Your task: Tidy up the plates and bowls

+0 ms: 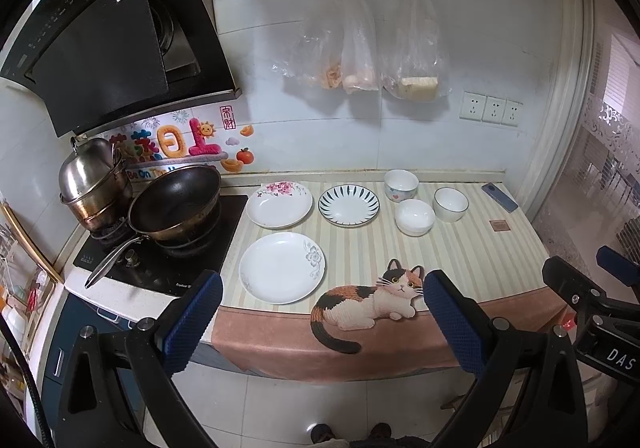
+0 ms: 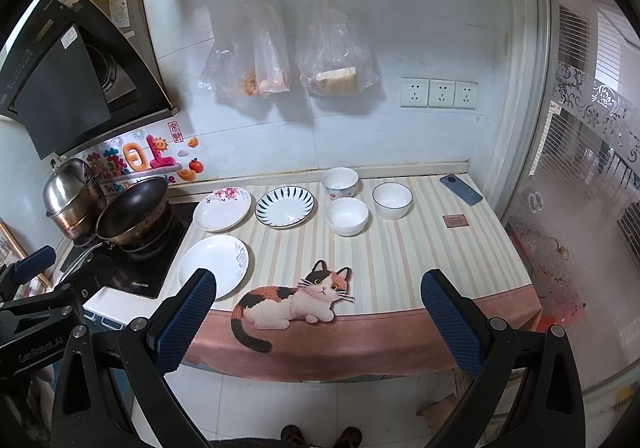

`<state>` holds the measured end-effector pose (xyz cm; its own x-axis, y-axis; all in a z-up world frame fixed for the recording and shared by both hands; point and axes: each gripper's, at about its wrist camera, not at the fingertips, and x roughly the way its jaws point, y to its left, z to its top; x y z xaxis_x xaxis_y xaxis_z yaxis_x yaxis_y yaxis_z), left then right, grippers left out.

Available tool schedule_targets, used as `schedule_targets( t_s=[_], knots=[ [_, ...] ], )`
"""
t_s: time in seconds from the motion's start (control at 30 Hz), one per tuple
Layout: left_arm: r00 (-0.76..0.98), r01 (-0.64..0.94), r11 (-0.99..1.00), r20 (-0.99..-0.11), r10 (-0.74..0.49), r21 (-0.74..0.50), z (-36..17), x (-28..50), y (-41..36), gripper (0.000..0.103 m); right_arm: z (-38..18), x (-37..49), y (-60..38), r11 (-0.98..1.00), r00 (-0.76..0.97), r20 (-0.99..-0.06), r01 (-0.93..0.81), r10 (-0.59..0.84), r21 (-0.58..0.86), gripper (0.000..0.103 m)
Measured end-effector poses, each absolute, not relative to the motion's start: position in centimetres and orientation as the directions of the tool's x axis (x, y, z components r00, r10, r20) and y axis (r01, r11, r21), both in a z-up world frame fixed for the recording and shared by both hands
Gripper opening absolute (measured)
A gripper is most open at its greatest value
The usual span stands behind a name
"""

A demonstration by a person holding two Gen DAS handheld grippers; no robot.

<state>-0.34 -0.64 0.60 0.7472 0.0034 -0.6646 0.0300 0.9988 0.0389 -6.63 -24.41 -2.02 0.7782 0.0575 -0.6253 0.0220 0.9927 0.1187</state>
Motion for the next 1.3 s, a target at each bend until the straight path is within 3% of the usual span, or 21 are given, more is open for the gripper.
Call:
schedule_targets(
  t_s=[1.3],
  knots=[
    [0.754, 0.033, 0.998, -0.657, 0.005, 0.046, 1.0, 0.0, -1.6, 0.103, -1.8, -7.0, -24.4, 0.993, 0.782, -0.622, 0.021, 0.054, 0.114, 0.103]
  ],
)
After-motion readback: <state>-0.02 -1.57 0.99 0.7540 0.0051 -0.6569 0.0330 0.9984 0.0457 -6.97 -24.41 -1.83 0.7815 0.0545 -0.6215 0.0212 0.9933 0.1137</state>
